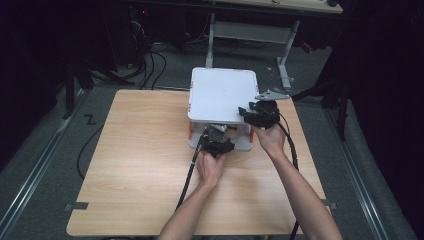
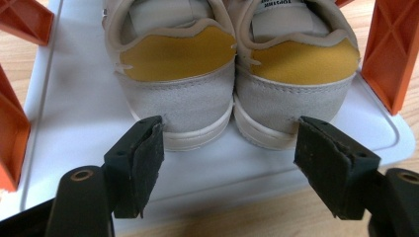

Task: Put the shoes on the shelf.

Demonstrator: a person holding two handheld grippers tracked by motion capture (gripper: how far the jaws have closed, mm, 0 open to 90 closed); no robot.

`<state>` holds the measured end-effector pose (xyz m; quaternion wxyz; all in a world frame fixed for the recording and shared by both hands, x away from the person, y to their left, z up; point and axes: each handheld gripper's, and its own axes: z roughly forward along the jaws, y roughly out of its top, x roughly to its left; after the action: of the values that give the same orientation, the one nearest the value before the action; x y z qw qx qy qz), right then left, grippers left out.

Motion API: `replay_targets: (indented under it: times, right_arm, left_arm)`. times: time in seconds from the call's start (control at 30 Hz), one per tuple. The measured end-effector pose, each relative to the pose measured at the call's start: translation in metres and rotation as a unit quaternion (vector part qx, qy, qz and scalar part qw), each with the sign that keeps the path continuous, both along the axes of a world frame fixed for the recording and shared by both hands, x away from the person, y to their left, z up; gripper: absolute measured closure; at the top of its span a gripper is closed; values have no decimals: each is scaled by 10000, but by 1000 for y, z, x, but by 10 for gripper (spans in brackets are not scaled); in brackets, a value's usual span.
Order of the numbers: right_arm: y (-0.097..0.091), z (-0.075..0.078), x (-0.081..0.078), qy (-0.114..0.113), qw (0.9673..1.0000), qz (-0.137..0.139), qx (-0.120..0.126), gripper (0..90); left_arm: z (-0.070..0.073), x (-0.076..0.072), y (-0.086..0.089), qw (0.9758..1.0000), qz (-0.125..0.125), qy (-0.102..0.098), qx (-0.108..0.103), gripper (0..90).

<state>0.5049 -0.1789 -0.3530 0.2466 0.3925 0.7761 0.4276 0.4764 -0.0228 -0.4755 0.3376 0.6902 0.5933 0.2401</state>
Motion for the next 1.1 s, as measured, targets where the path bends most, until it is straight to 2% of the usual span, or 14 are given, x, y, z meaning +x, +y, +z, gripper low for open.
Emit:
replay_targets:
  times: [0.03, 0.1, 0.17, 0.23, 0.27, 0.33, 0.4, 0.57, 0.6, 0.63, 0.67, 0.8, 0.93, 1.1]
  right_arm:
    - [0, 0, 0, -4, 10000, 3, 6, 508]
    - [0, 0, 0, -10, 10000, 0, 5, 508]
    - [0, 0, 0, -8, 10000, 7, 3, 508]
    - [0, 0, 0, -5, 10000, 3, 6, 507]
    - [0, 0, 0, -10, 10000, 2, -2, 508]
    - [0, 0, 0, -10, 10000, 13, 3, 508]
    - [-1, 0, 0, -13, 10000, 27, 1, 507]
    - [0, 0, 0, -10, 10000, 21, -5, 507]
    - [-1, 0, 0, -8, 10000, 18, 15, 507]
    - [-1, 0, 0, -8, 10000, 16, 16, 507]
    - [0, 0, 0, -8, 10000, 18, -5, 507]
    - [-1, 0, 0, -7, 10000, 16, 11, 507]
    - [-1, 0, 0, 3, 10000, 20, 12, 507]
    - [-1, 0, 0, -22, 10000, 33, 22, 507]
  left_arm:
    - [1, 2, 1, 9999, -70, 6, 76, 272]
    - [0, 5, 1, 9998, -176, -22, 83, 272]
    - [0, 5, 0, 9999, -119, -11, 111, 275]
    - [-1, 3, 0, 9996, -227, -7, 163, 287]
    - [-1, 1, -1, 9999, -53, -6, 97, 283]
    - [-2, -1, 3, 9996, -209, 48, 167, 283]
    - [-3, -2, 4, 9993, -283, -5, 254, 281]
    - [3, -8, 12, 9988, -484, -45, 60, 288]
    - [6, -9, 14, 9985, -542, -36, 76, 293]
    - [8, -11, 15, 9986, -519, -67, -28, 296]
    - [10, -13, 17, 9978, -639, 24, -147, 305]
    - [12, -17, 25, 9967, -805, 73, 2, 311]
    - [17, -23, 36, 9966, -824, -5, -43, 320]
    - [29, -35, 53, 9960, -851, -243, -79, 319]
